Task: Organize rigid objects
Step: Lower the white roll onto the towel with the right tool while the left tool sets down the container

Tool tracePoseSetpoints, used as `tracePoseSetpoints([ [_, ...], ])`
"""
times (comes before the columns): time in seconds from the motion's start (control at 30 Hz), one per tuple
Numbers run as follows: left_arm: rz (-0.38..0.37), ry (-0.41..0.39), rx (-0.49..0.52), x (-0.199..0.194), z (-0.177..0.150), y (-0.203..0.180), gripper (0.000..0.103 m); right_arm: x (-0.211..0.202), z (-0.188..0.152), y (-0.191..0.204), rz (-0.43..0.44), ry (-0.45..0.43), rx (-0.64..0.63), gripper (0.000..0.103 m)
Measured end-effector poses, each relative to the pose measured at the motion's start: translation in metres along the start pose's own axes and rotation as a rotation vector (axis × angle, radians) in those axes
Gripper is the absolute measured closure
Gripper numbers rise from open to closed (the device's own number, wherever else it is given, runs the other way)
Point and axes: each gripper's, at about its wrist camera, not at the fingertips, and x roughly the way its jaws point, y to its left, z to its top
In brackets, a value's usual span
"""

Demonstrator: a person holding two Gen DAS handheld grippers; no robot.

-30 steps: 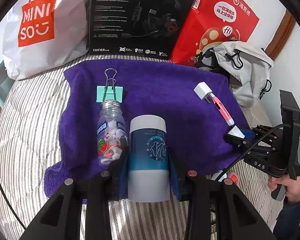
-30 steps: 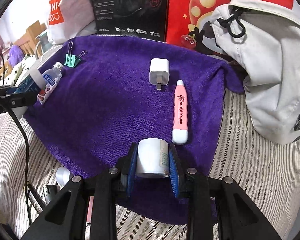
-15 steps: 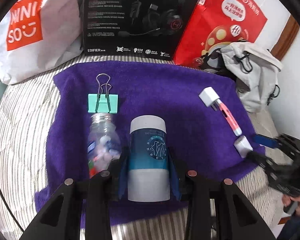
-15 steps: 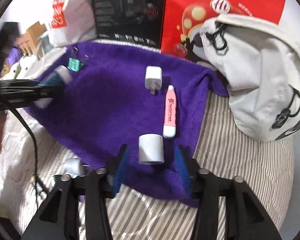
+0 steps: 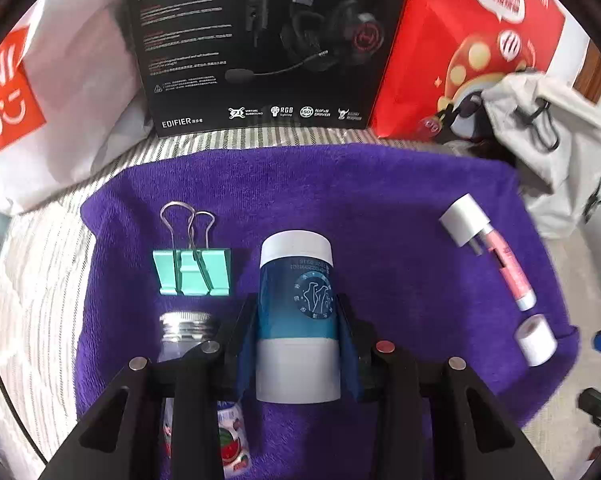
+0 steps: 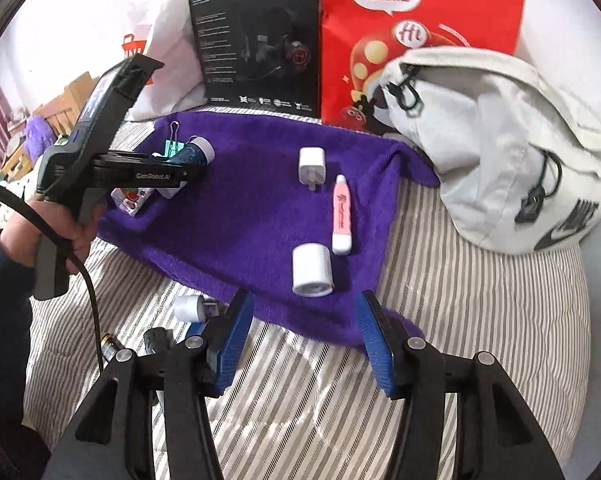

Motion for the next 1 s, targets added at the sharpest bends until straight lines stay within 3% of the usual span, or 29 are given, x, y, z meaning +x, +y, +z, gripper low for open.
tracePoseSetpoints([
  [0.4,0.046,-0.002,0.046,-0.001,-0.002,-0.009,0.067,-0.002,-0.023,-0.022,-0.018,0.034,0.087,0.049],
  [0.53,0.055,0.022,0.048,-0.004,-0.006,-0.009,0.052,-0.012,-0.027,-0.025,-0.019,0.017,0.095,0.048],
  [0.7,0.039,0.025,0.050,-0.014,-0.015,-0.011,0.052,-0.021,-0.035,-0.024,-0.029,0.005,0.099,0.047],
  [0.9,-0.027,-0.021,0.069,-0.058,-0.038,-0.018,0.047,-0.035,-0.049,-0.018,-0.028,-0.016,0.116,0.045],
  [1.0,-0.105,-0.061,0.122,-0.085,-0.071,-0.024,0.033,-0.041,-0.060,-0.014,-0.027,-0.016,0.133,0.043],
])
